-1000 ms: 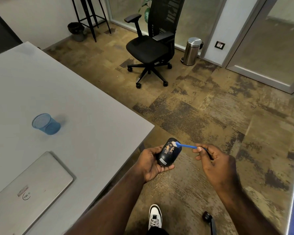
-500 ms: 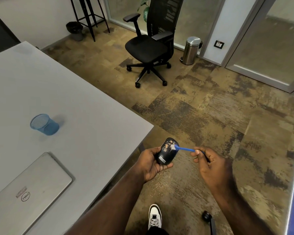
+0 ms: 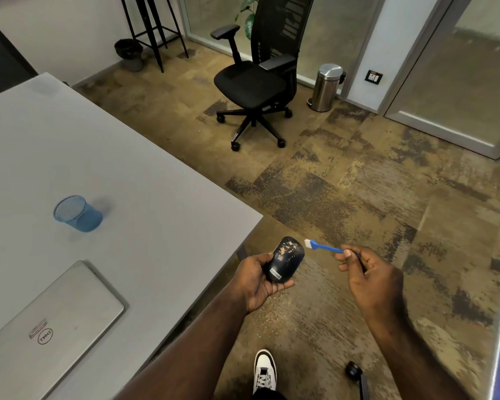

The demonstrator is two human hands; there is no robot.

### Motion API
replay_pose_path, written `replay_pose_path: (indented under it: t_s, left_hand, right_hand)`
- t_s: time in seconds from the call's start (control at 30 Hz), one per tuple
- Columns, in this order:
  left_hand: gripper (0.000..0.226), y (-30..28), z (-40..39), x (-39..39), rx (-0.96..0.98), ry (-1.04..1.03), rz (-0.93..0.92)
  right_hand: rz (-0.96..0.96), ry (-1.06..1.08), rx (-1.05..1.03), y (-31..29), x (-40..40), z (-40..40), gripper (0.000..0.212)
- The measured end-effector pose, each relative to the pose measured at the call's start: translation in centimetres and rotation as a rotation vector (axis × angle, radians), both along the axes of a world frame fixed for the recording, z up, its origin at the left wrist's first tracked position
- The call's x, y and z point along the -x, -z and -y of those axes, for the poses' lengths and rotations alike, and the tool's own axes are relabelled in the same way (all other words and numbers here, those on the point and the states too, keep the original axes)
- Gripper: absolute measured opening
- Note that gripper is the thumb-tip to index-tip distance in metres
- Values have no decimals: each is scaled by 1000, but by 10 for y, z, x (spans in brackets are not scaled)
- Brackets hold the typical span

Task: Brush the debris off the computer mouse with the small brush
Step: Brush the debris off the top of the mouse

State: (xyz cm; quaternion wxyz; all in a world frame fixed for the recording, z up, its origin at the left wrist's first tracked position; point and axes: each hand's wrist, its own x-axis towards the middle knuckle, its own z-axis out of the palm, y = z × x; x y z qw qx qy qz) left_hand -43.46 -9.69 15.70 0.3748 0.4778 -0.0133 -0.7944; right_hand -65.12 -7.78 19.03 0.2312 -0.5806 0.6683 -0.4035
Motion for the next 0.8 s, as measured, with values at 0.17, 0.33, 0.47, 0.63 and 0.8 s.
replay_pose_path:
  t_s: [0.17,0.33,0.47,0.63,0.8]
  left_hand:
    - [32,-1,0,0,-3,-17,7]
    - [34,-3,0,0,-5,-18,21]
    - [35,-5,0,-1,0,-23,33]
    - [32,-6,1,2,3,-25,58]
    - [32,-5,0,2,10,-23,71]
  right_hand:
    - [75,-89,24,1,-9,-5,17]
    - [-3,6,-48,12,-1,-3,21]
    - [0,-37,11,6,4,-6,21]
    - [74,-159,19,1,-10,-15,18]
    - [17,1,-21,8,-1,-10,17]
